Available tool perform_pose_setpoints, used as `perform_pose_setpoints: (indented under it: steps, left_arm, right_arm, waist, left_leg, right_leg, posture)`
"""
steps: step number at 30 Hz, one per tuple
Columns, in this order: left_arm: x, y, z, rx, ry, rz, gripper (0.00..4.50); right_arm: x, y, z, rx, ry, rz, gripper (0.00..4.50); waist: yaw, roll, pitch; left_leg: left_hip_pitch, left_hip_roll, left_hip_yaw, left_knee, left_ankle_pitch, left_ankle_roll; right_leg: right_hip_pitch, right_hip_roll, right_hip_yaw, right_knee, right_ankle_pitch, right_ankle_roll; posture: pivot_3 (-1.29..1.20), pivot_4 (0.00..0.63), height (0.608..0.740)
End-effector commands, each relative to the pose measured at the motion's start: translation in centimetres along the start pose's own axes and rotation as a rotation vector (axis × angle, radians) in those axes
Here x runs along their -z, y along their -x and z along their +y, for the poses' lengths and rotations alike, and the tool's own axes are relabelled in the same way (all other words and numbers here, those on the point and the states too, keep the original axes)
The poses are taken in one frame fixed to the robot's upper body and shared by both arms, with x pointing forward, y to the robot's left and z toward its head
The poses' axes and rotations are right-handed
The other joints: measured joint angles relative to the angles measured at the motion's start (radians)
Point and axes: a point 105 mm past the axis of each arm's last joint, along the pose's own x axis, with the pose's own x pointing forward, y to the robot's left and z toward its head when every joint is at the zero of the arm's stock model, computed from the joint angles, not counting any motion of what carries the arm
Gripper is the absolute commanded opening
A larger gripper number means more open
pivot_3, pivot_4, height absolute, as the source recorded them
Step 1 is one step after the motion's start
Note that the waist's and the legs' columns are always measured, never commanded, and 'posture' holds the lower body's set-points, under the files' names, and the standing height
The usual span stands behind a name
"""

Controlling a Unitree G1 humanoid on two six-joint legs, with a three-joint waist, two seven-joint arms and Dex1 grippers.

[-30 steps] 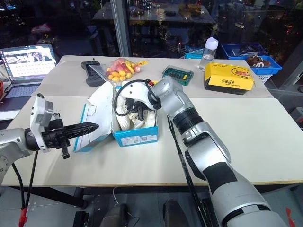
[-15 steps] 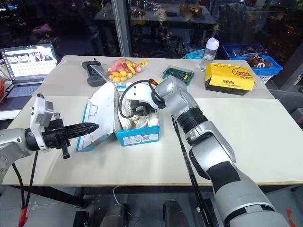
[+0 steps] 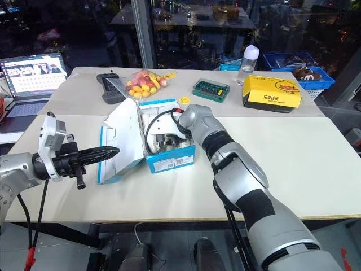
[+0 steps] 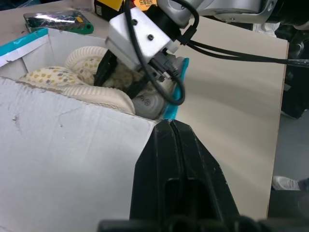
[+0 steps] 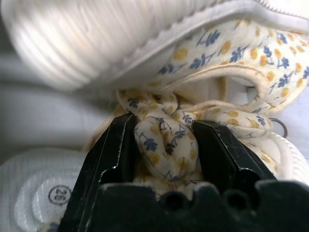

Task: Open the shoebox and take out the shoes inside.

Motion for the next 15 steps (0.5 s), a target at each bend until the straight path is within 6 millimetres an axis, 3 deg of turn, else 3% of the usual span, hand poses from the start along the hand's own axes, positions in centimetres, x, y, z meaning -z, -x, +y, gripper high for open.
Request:
perform_pose_setpoints:
  steps: [1,11,15]
  left_arm:
    - [-1.0,0.1,-0.4,0.007,-0.038,-0.016,0.0]
    - [-1.1,0.3,-0.4,0.004,-0.036,-0.013,0.0]
    - [-1.1,0.3,-0.4,0.003,-0.037,-0.011,0.0]
  right_arm:
    - [-1.4,0.7,-1.9,0.093,-0.06,-0.056,2.32]
    - [0.0,-0.3,-0.3,0.048,-0.047,0.002,2.32]
    - [0.9,-0.3,0.0,0.034,0.044,0.066,1.29]
  waist:
    - [-0.001,0.0,0.0]
    - [-0.001,0.0,0.0]
    - [0.0,0.0,0.0]
  left_leg:
    - [0.0,0.0,0.0,0.0,0.0,0.0]
    - [0.0,0.0,0.0,0.0,0.0,0.0]
    - [0.0,0.0,0.0,0.0,0.0,0.0]
  right_leg:
    - [0.0,0.0,0.0,0.0,0.0,0.0]
    - [-0.001,0.0,0.0,0.002,-0.001,-0.001]
    - [-0.001,0.0,0.0,0.002,-0.001,-0.001]
  posture:
    - [0.0,0.15,0.664]
    - [0.0,0.15,0.664]
    - [0.0,0.15,0.664]
